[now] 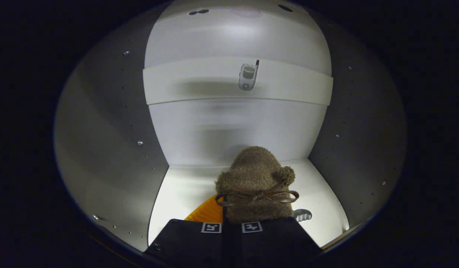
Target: Open the shoe cabinet door, grab the shoes and put them into the shoe cabinet, then close the shoe cabinet door.
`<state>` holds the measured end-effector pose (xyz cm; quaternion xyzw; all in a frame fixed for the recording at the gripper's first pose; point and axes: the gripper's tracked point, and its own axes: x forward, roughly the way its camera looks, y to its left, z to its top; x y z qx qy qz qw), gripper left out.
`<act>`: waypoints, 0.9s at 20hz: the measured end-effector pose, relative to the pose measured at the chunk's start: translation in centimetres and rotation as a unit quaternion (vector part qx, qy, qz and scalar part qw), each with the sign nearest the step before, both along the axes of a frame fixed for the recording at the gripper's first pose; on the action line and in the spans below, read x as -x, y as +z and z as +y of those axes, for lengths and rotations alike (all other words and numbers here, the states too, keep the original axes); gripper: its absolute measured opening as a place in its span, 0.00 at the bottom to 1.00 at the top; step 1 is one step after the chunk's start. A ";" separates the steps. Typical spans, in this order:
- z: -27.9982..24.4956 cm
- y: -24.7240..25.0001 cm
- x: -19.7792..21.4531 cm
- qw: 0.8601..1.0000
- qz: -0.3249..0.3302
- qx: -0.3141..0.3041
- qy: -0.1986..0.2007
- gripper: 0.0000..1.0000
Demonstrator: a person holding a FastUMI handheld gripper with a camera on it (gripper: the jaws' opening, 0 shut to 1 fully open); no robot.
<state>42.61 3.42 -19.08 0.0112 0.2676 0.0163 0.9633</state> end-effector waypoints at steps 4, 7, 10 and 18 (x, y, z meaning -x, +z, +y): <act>-0.2 -0.6 0.1 1.000 0.007 0.017 -0.004 0.15; -0.3 -1.1 1.1 0.999 0.020 0.025 -0.010 0.27; 0.1 -0.3 2.0 1.000 0.005 0.001 -0.012 0.49; 0.1 1.9 5.7 0.999 -0.026 -0.012 -0.016 0.79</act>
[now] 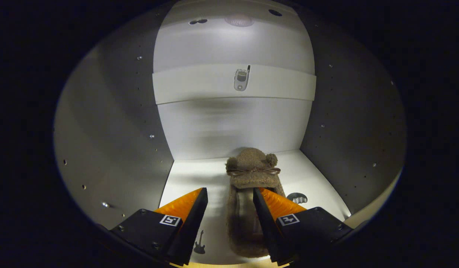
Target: Open the shoe cabinet door, grab the shoes and put them into the shoe cabinet, then close the shoe cabinet door.
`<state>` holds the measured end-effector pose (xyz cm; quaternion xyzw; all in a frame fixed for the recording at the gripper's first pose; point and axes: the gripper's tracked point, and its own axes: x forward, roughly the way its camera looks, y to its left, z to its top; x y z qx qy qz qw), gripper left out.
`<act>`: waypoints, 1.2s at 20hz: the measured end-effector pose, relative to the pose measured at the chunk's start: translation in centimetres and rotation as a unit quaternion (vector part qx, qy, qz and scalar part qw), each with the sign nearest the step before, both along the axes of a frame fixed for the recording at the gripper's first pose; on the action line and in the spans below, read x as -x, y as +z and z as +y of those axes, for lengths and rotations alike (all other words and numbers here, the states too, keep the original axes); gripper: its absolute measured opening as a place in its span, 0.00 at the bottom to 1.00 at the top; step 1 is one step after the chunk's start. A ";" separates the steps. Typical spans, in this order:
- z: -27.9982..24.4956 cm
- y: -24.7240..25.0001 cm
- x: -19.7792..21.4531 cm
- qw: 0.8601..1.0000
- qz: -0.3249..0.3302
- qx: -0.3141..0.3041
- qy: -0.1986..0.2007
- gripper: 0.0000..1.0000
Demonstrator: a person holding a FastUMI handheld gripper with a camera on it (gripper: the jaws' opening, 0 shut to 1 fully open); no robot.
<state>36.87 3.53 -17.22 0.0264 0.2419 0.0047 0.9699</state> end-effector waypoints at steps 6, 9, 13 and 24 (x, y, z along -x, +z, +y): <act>-0.9 3.3 5.4 0.999 -0.035 -0.005 -0.010 0.79; -1.4 5.4 9.2 0.998 -0.056 -0.006 -0.012 0.79; -2.9 8.2 13.9 0.996 -0.087 -0.015 -0.020 0.79; -7.9 12.3 27.7 0.991 -0.126 -0.028 -0.045 0.79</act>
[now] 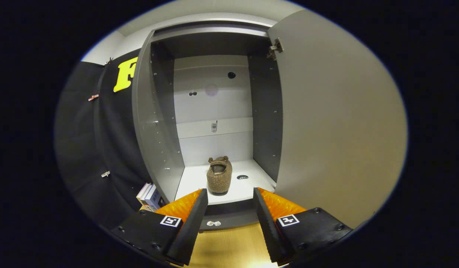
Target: Open the shoe cabinet door, grab the shoes and put them into the shoe cabinet, then close the shoe cabinet door.
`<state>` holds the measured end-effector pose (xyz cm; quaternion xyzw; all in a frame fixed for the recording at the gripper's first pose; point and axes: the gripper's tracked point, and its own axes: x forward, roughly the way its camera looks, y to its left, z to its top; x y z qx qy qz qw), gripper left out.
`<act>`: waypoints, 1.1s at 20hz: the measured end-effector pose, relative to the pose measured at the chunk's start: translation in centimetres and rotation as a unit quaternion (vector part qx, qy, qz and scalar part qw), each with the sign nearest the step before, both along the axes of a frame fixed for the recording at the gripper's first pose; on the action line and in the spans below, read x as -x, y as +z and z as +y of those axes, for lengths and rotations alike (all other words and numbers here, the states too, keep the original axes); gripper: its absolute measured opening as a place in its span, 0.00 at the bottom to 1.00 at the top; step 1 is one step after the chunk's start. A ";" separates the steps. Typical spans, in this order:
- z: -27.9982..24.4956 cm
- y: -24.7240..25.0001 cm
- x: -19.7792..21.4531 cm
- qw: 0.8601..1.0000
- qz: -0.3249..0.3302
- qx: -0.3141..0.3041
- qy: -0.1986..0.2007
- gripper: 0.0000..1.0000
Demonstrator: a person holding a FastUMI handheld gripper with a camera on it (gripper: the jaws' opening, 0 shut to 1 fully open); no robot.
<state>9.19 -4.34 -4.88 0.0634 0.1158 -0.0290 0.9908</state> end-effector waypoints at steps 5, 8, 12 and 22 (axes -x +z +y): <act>-4.5 1.0 6.8 0.999 -0.019 -0.007 -0.048 0.79; -8.1 1.5 11.2 0.995 -0.030 -0.020 -0.091 0.78; -13.6 2.0 16.0 0.984 -0.043 -0.019 -0.169 0.78; -24.6 2.7 21.5 0.965 -0.049 0.009 -0.258 0.80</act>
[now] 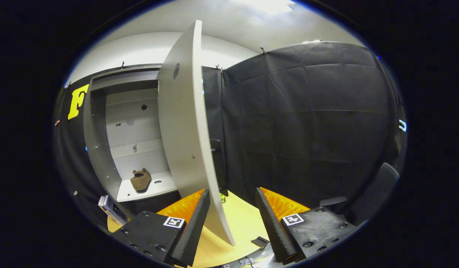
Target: Open the shoe cabinet door, grab the shoes and put them into the shoe cabinet, then close the shoe cabinet door.
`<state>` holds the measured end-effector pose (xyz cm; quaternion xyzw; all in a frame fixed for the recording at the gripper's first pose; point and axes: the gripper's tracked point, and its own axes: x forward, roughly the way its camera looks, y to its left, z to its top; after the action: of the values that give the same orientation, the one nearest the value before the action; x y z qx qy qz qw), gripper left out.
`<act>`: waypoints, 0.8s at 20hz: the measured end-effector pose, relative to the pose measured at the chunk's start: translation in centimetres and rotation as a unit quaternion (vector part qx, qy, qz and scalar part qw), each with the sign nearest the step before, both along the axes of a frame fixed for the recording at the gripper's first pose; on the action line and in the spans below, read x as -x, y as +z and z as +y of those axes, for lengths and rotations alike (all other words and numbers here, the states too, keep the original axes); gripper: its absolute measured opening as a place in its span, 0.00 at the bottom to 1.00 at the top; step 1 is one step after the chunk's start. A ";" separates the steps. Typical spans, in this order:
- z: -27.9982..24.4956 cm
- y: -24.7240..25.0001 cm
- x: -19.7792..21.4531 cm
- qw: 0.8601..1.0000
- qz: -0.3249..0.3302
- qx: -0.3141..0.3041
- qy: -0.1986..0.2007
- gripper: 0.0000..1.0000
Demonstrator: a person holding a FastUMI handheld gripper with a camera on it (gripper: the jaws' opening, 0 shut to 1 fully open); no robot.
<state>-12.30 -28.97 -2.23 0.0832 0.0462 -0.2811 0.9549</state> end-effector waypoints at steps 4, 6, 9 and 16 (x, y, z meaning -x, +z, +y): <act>-3.3 0.0 -1.8 0.999 0.002 -0.001 0.041 0.80; -4.2 -0.2 -2.8 0.997 0.001 -0.005 0.073 0.80; -3.8 -0.9 -4.5 0.991 0.003 -0.007 0.134 0.80; -2.8 -1.2 -5.5 0.983 -0.002 0.000 0.184 0.75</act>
<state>-6.84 -31.73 -3.41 0.0740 0.0593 -0.1007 0.9904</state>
